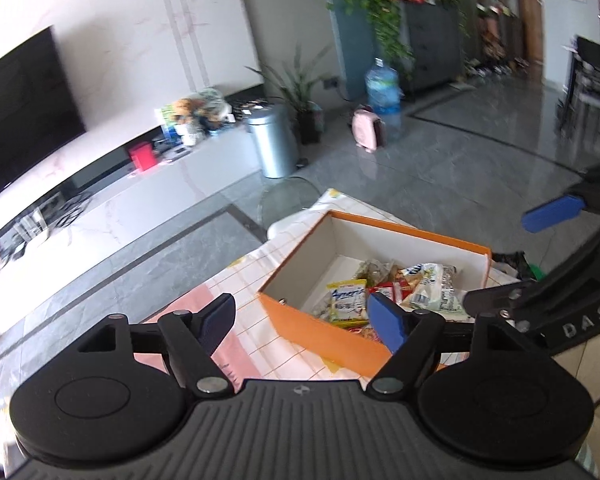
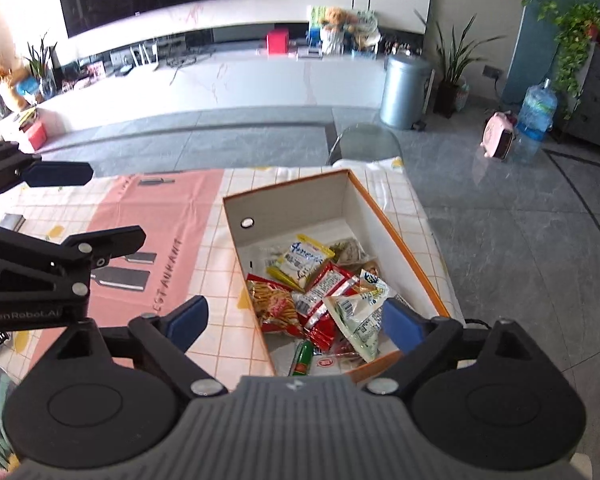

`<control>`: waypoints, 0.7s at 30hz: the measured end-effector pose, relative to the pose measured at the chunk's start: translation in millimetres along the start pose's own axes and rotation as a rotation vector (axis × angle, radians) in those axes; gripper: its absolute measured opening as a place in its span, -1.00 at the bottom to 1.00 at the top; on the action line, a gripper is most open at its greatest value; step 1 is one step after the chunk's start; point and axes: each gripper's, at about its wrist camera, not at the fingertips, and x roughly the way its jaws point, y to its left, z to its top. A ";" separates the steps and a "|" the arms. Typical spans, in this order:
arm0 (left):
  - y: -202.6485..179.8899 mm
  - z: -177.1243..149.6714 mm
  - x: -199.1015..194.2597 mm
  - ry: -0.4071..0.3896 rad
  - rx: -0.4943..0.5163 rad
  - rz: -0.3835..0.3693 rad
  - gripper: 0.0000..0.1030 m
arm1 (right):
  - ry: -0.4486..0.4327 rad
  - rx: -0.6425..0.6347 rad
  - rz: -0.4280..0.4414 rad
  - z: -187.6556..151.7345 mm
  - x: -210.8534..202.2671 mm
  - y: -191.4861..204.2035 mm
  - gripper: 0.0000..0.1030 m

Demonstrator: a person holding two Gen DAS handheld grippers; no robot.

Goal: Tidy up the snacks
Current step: 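Withdraw both open tools up and away from the box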

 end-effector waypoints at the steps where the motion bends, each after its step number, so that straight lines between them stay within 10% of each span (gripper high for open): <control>1: 0.7 -4.3 -5.6 -0.013 -0.012 0.012 0.73 | -0.023 -0.002 -0.008 -5.3 -6.2 5.1 0.84; 21: 20.7 -86.2 -41.9 -0.033 -0.206 0.096 0.76 | -0.213 0.238 -0.140 -108.4 -35.7 59.1 0.88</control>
